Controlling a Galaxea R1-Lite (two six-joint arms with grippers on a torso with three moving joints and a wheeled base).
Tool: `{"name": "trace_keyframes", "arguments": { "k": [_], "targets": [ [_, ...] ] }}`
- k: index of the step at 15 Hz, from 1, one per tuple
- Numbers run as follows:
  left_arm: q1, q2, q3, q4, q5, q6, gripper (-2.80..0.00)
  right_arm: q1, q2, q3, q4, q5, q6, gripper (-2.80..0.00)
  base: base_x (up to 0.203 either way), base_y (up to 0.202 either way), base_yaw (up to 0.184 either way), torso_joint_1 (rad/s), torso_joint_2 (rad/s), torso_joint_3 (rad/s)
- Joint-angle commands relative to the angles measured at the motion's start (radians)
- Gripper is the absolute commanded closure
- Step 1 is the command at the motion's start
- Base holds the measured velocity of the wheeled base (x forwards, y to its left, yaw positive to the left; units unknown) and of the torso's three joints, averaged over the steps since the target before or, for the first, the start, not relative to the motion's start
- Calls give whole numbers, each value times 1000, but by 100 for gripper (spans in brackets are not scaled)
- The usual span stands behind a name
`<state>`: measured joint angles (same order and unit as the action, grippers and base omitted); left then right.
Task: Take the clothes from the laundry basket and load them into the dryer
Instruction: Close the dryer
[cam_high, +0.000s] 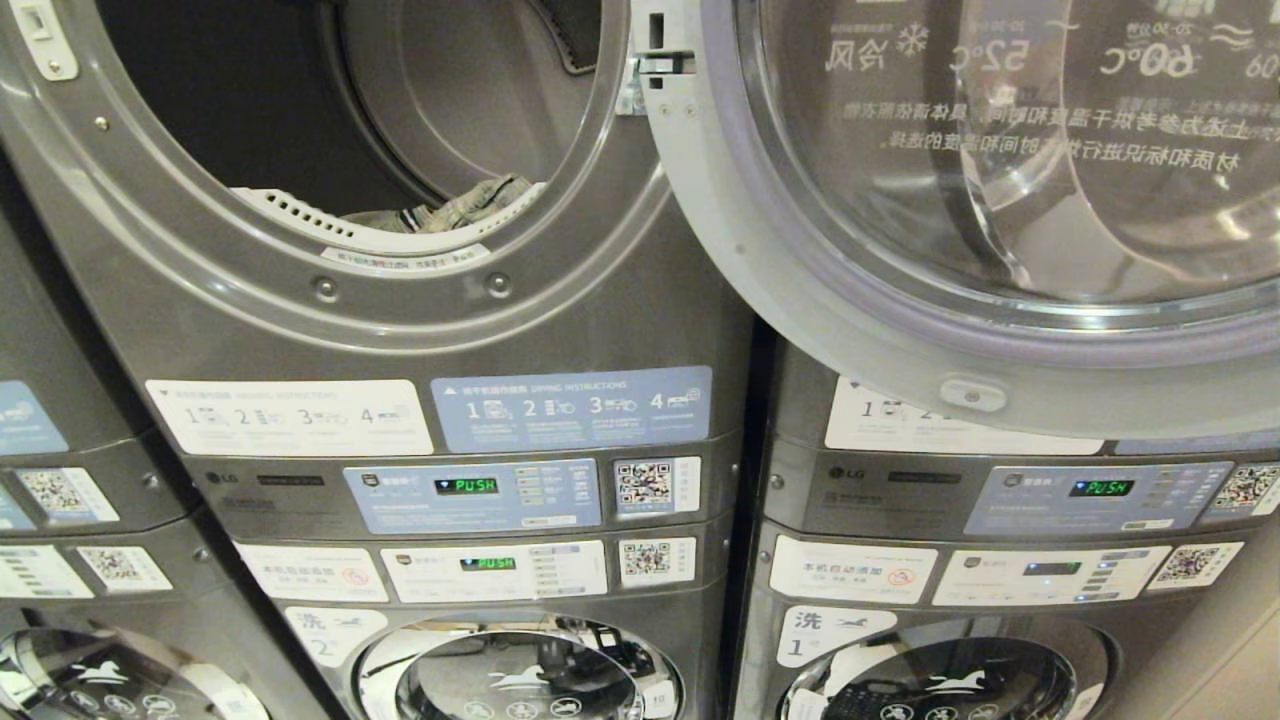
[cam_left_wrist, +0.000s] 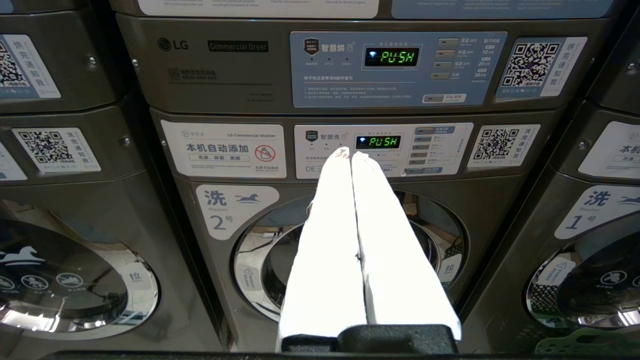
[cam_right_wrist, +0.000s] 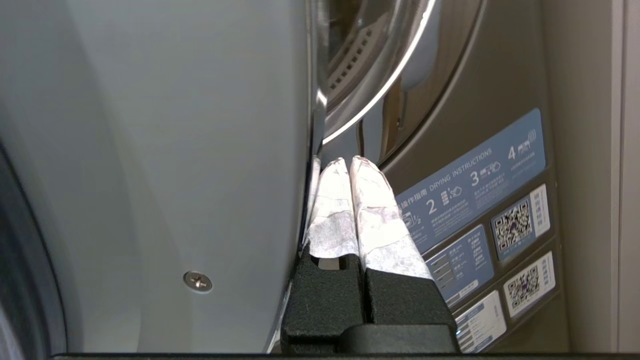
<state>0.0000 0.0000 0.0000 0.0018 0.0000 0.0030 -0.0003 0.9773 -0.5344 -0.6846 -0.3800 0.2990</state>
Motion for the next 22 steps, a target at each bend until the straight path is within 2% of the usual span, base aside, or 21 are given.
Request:
{"name": "trace_keyframes", "arguments": {
  "k": [1, 6, 8, 10, 12, 15, 18, 22],
  "targets": [
    [0, -2, 2, 0, 0, 0, 0, 4, -30, 14, -10, 32, -20, 0, 0, 0, 0, 0, 0, 0],
    [0, -2, 2, 0, 0, 2, 0, 5, -155, 77, -10, 178, -96, 0, 0, 0, 0, 0, 0, 0],
    [0, -2, 2, 0, 0, 2, 0, 5, -225, 115, -6, 295, -133, 0, 0, 0, 0, 0, 0, 0],
    [0, -2, 2, 0, 0, 2, 0, 5, -290, 151, -3, 451, -199, 0, 0, 0, 0, 0, 0, 0],
    [0, -2, 2, 0, 0, 2, 0, 5, -333, 174, 6, 551, -264, 0, 0, 0, 0, 0, 0, 0],
    [0, -2, 2, 0, 0, 2, 0, 5, -398, 175, 67, 596, -276, 0, 0, 0, 0, 0, 0, 0],
    [0, -2, 2, 0, 0, 2, 0, 5, -501, 171, 202, 634, -276, 0, 0, 0, 0, 0, 0, 0],
    [0, -2, 2, 0, 0, 2, 0, 5, -606, 163, 312, 655, -276, 0, 0, 0, 0, 0, 0, 0]
  ]
}}
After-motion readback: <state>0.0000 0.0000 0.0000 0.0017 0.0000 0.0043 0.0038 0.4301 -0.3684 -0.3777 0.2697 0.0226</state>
